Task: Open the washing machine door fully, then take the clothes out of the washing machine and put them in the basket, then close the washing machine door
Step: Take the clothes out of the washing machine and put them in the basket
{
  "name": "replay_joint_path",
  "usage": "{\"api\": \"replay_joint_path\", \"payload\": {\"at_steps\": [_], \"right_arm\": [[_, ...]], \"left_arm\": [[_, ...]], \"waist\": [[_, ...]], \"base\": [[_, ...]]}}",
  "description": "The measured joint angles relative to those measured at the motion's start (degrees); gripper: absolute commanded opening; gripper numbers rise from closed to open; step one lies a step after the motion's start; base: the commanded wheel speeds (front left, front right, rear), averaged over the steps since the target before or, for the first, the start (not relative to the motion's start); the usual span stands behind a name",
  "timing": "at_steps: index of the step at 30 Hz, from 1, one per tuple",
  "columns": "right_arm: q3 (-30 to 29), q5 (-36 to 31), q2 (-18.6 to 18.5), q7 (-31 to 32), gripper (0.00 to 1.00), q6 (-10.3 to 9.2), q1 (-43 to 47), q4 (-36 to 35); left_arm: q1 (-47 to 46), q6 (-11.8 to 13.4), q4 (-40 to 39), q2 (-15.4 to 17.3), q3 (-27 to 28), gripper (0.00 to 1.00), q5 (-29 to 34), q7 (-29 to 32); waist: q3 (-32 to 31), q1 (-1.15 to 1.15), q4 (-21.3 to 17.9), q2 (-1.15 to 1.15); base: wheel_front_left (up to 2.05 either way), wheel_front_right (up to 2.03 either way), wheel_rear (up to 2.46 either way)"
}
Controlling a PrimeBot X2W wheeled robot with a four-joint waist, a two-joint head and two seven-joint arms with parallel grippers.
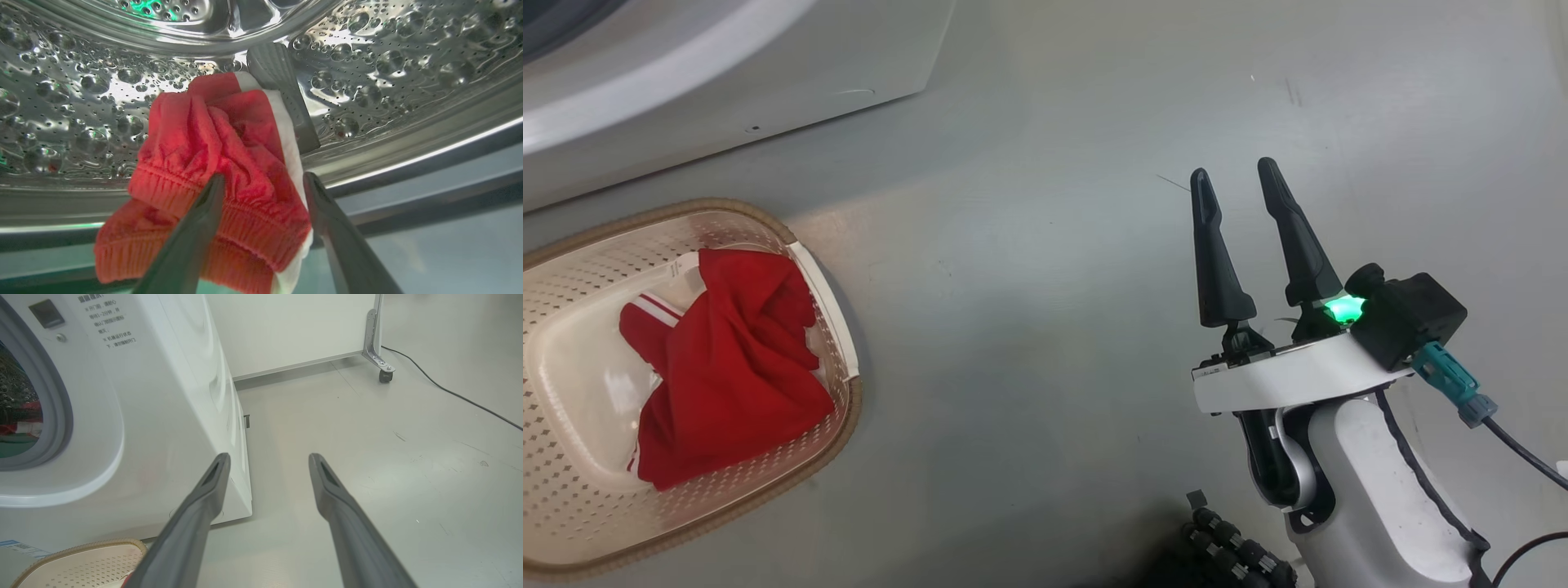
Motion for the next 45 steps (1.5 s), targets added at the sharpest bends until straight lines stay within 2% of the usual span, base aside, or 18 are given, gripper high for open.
{"api": "replay_joint_path", "payload": {"at_steps": [7,8,9,10,11,12,13,20,28,37,45], "right_arm": [[0.0,0.4,0.0,0.0,1.00,-0.01,-0.3,0.1],[0.0,0.4,0.0,0.0,1.00,-0.01,-0.5,0.1],[0.0,0.4,0.0,0.0,1.00,-0.01,-0.7,0.1],[0.0,0.4,0.0,0.0,1.00,-0.01,-0.9,0.2],[0.0,0.4,0.0,0.0,1.00,-0.01,-1.1,0.2],[0.0,0.4,0.0,0.0,1.00,-0.01,-1.3,0.2],[0.0,0.4,0.0,0.0,1.00,-0.01,-1.4,0.2],[0.0,0.4,0.0,0.0,1.00,-0.01,-1.6,0.4],[-0.1,0.4,0.0,0.0,1.00,-0.01,-2.5,0.7],[-1.8,-1.5,0.0,0.0,1.00,0.01,-2.7,1.5],[-2.8,-3.9,0.0,0.0,1.00,0.07,-2.7,2.3]], "left_arm": [[-0.9,1.1,2.0,0.1,0.4,1.00,0.0,2.1],[-1.0,1.2,2.2,0.1,0.4,0.95,0.0,2.3],[-1.2,1.4,2.3,0.1,0.4,0.73,0.0,2.5],[-1.4,1.5,2.4,0.1,0.4,0.45,0.0,2.6],[-1.6,1.5,2.6,0.1,0.4,0.36,0.0,3.0],[-1.9,1.5,2.8,0.2,0.4,0.15,0.0,3.1],[-2.0,1.5,2.9,0.2,0.4,0.00,0.0,3.2],[-2.2,1.5,2.8,0.1,0.0,0.00,0.0,3.2],[-2.3,1.4,0.1,-0.3,0.4,0.00,0.0,-2.2],[-1.6,1.3,-2.4,-4.7,1.0,0.00,-1.4,-10.2],[2.2,0.9,-5.3,-7.0,1.0,0.00,-1.7,-17.2]], "waist": [[0.6,0.00,-0.2,0.00],[0.7,0.00,-0.2,0.00],[0.7,0.00,-0.1,0.00],[0.8,0.00,-0.1,0.00],[0.8,0.00,-0.1,0.00],[0.9,0.00,-0.1,0.00],[0.9,0.00,0.0,0.00],[1.0,0.00,0.4,0.00],[1.0,0.00,1.2,0.00],[-0.3,-0.01,3.2,0.00],[-2.3,-0.01,5.4,0.00]], "base": [[0.00,0.00,0.00],[0.00,0.00,0.00],[0.00,0.00,0.00],[0.00,0.00,0.00],[0.00,0.00,0.00],[0.00,0.00,0.00],[0.00,0.00,0.00],[0.00,0.00,0.00],[0.00,0.00,0.00],[0.00,0.00,0.00],[0.00,0.00,0.00]]}}
